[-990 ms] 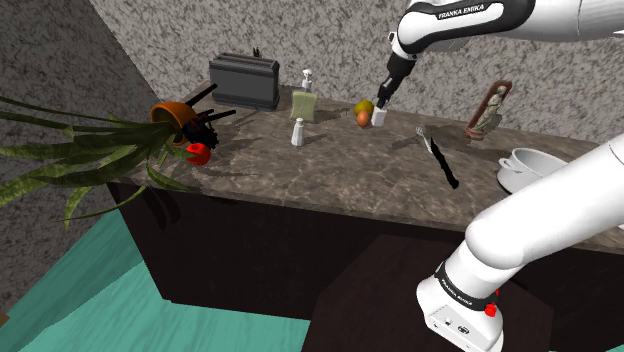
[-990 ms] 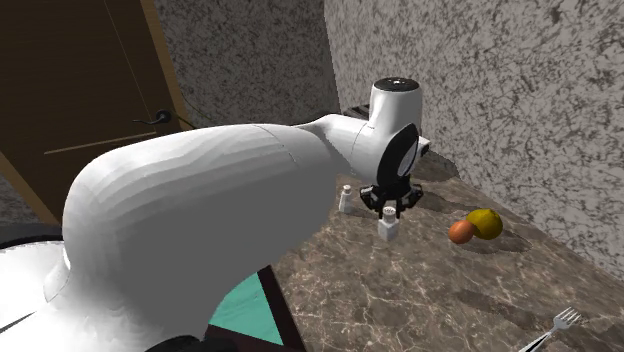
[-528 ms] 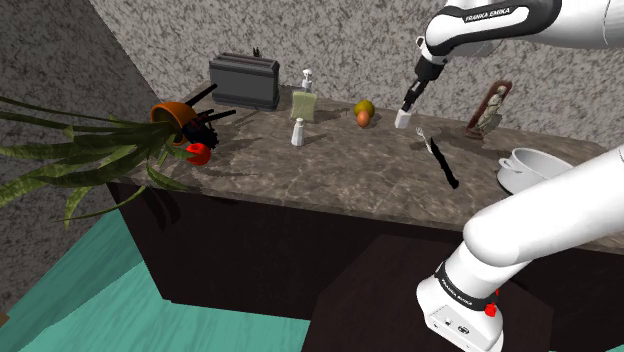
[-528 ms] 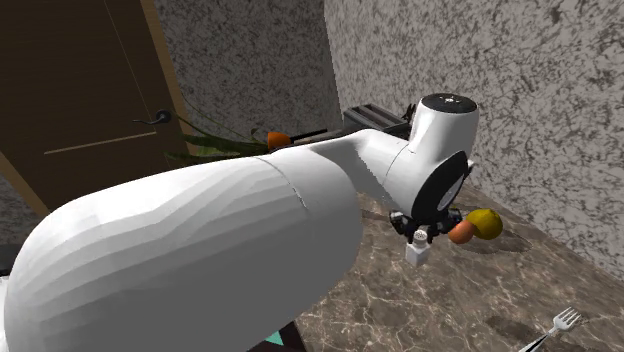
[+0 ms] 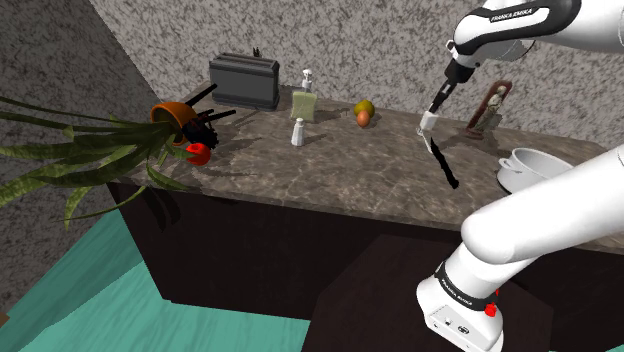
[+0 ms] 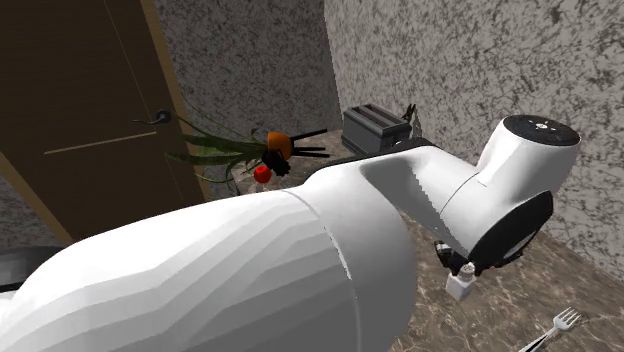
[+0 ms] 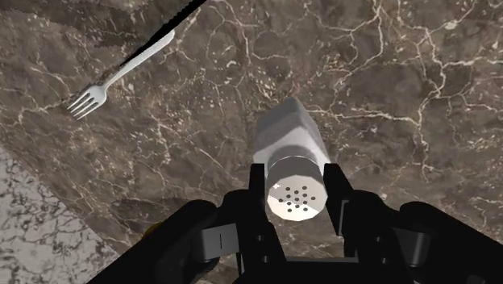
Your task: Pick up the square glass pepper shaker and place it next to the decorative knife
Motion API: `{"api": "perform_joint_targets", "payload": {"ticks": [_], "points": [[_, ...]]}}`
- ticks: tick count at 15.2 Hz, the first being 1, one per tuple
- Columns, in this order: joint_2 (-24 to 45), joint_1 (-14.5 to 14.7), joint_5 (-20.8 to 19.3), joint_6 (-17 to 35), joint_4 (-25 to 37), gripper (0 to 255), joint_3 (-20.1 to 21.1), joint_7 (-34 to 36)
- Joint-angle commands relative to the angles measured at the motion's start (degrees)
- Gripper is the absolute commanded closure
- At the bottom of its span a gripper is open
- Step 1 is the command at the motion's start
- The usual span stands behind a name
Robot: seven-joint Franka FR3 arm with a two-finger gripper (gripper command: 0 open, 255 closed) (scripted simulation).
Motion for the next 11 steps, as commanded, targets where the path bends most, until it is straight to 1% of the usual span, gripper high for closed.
{"api": "perform_joint_targets", "payload": {"ticks": [1,6,11], "points": [[0.2,-0.9,0.0,-0.2,0.7,255,-2.3,-3.3],[2.7,-2.2,1.2,-0.7,3.9,255,-8.3,-11.4],[7.2,-3.0,4.2,-1.5,8.9,255,-14.8,-20.3]]}}
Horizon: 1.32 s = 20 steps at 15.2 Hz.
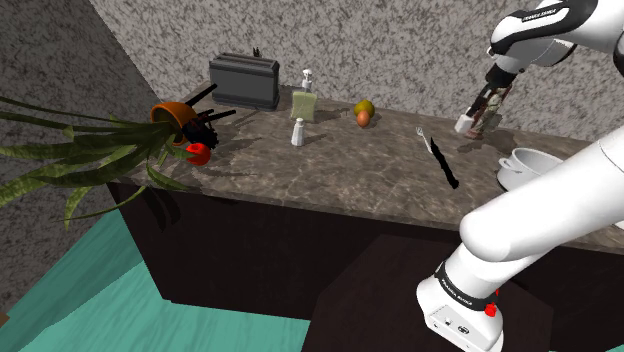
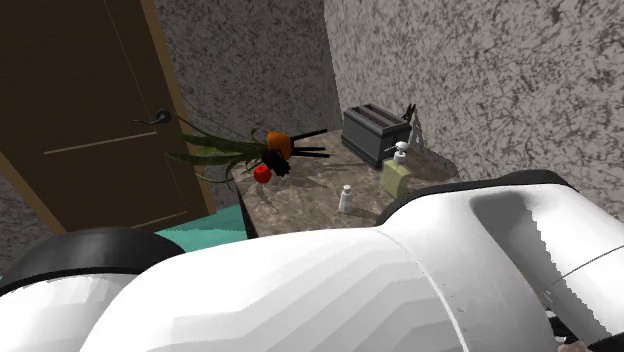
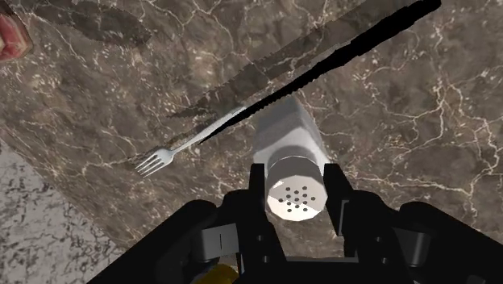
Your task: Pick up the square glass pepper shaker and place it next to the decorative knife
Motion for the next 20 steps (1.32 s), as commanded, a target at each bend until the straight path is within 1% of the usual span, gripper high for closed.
{"api": "perform_joint_targets", "payload": {"ticks": [1,4,7,10,11,20], "points": [[2.2,-0.2,1.6,-0.4,2.3,255,-2.7,-3.8],[6.4,-0.6,5.1,-1.4,6.3,255,-6.9,-9.9],[11.7,-1.4,10.1,-2.8,11.0,255,-11.0,-16.7],[18.5,-3.9,16.6,-5.1,16.5,255,-14.1,-23.9],[21.8,-5.6,19.8,-6.4,19.2,255,-15.0,-27.1],[23.2,-6.2,21.9,-0.2,13.6,255,-14.3,-29.3]]}}
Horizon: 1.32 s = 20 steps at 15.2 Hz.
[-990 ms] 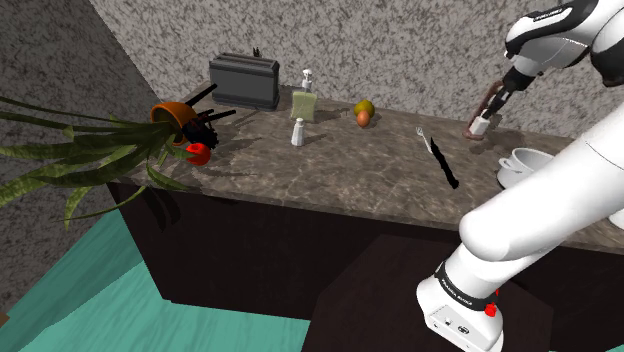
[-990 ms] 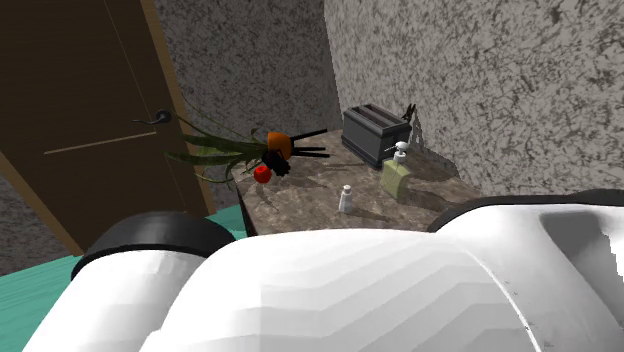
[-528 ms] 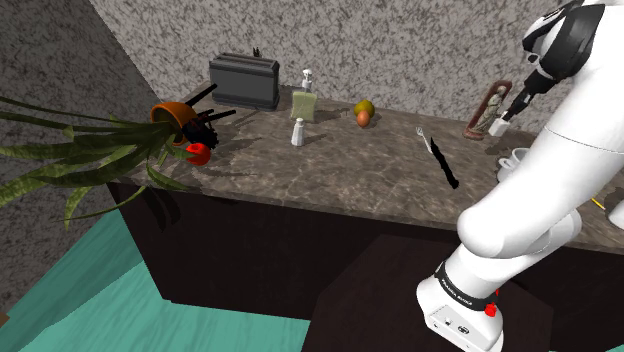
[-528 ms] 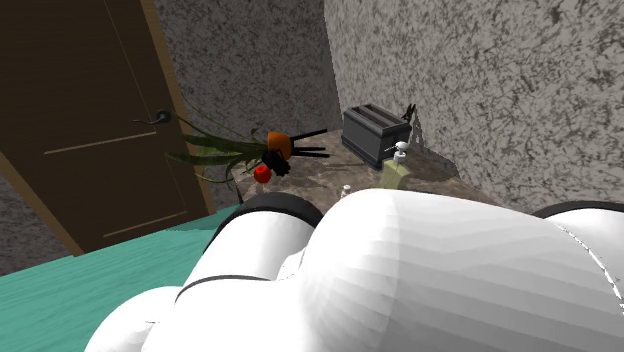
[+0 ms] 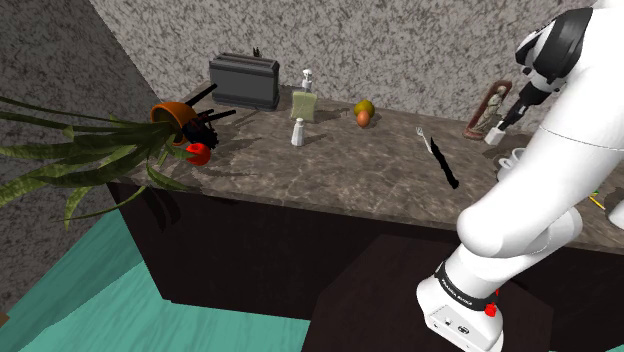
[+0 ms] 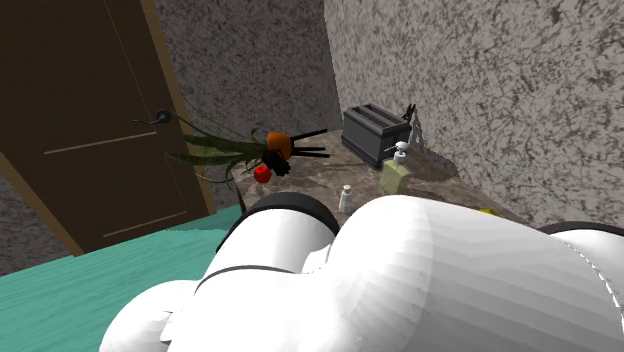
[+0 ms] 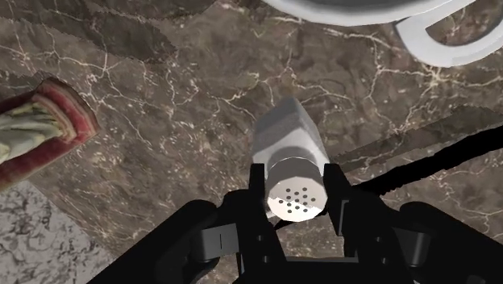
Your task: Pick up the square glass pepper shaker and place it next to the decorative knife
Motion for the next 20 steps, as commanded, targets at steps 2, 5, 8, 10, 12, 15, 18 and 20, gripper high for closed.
{"api": "perform_joint_targets", "payload": {"ticks": [2,5,8,10,12,15,18,20], "points": [[0.9,-0.3,1.2,2.1,-1.6,255,0.2,-1.1],[1.8,-0.5,2.4,4.0,-3.1,255,0.5,-2.1],[2.9,-0.9,3.8,5.8,-4.5,255,0.9,-3.3],[3.6,-1.1,4.8,7.0,-5.4,255,1.2,-4.1],[4.4,-1.5,5.8,8.2,-6.1,255,1.5,-4.9],[5.7,-2.0,7.5,9.9,-7.2,255,2.1,-6.3],[7.1,-2.6,9.3,11.5,-8.2,255,2.8,-7.7],[8.2,-3.2,10.8,12.8,-8.8,255,3.5,-8.9]]}}
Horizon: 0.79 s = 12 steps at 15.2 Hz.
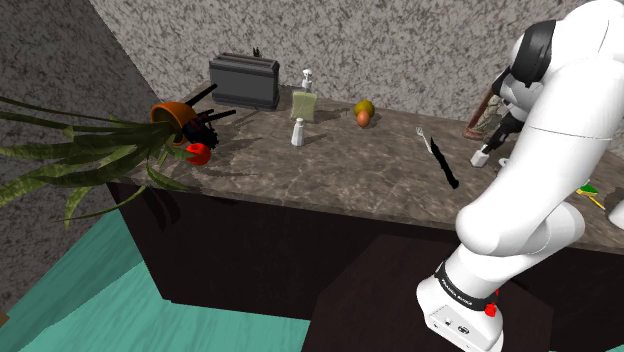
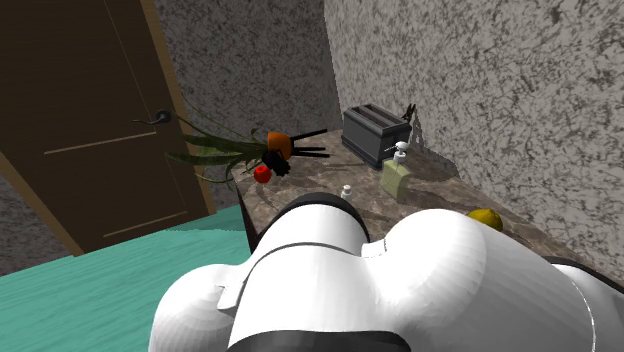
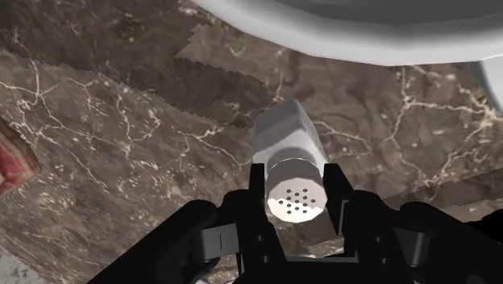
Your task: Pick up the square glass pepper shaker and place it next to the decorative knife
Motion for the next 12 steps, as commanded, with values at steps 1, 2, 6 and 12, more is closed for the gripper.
{"api": "perform_joint_targets", "payload": {"ticks": [1,2,6,12], "points": [[0.6,-0.4,0.8,0.6,-0.2,255,0.3,-0.7],[0.6,-0.4,0.8,0.6,-0.3,255,0.3,-0.7],[0.6,-0.4,0.8,0.6,-0.2,255,0.3,-0.7],[0.6,-0.4,0.8,0.6,-0.2,0,0.3,-0.7]]}}
